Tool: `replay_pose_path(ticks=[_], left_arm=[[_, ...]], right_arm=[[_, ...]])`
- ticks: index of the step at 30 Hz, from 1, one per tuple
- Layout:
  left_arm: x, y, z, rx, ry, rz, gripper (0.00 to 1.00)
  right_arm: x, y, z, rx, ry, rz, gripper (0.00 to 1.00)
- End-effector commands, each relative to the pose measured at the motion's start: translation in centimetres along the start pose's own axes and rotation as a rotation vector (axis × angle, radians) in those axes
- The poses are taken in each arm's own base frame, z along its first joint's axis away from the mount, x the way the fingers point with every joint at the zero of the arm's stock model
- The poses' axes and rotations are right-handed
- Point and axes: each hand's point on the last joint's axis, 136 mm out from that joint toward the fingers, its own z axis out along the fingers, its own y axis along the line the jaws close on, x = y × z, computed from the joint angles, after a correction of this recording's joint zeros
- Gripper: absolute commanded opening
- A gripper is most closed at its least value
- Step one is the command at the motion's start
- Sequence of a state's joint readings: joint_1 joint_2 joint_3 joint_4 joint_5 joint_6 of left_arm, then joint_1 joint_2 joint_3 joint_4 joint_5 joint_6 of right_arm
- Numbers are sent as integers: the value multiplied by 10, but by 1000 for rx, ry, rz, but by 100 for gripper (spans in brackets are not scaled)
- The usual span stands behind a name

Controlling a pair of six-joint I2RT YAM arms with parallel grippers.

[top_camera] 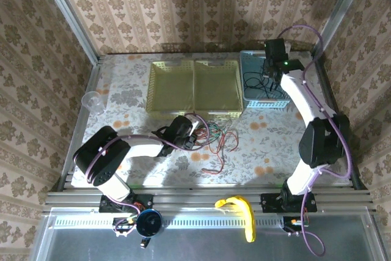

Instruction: Untangle the cables

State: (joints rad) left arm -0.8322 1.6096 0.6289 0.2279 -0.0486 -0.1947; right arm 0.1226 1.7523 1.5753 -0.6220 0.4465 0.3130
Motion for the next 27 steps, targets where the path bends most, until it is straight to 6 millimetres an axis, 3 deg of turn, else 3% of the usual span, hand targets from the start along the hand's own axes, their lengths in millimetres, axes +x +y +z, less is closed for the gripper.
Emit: replay_pose_path(ticks=[1,6,7,9,11,15,19,24,27], left_arm=[[19,-5,2,15,77,46,0],[16,-8,-2,7,72,59,0],[16,-8,-2,7,69,59,0],[15,-8,-3,4,66,63,0],[13,-8,-4,1,62,64,0],[9,-10,-7,8,47,64,0],[4,-13,-11,29,27,70,0],[2,-18,-13,56,21,78,0],[2,-20,-13,72,24,83,0]], right_arm=[[44,5,35,-2,183,33,0],[50,16,67,-84,283,123,1],[49,17,69,-92,289,131,7],[47,18,72,-96,298,140,38],[41,13,66,-76,279,147,53],[31,-1,39,-56,187,171,61],[41,-10,0,-64,118,151,63],[86,1,-41,-156,113,61,63],[128,33,-69,-329,177,-10,63]])
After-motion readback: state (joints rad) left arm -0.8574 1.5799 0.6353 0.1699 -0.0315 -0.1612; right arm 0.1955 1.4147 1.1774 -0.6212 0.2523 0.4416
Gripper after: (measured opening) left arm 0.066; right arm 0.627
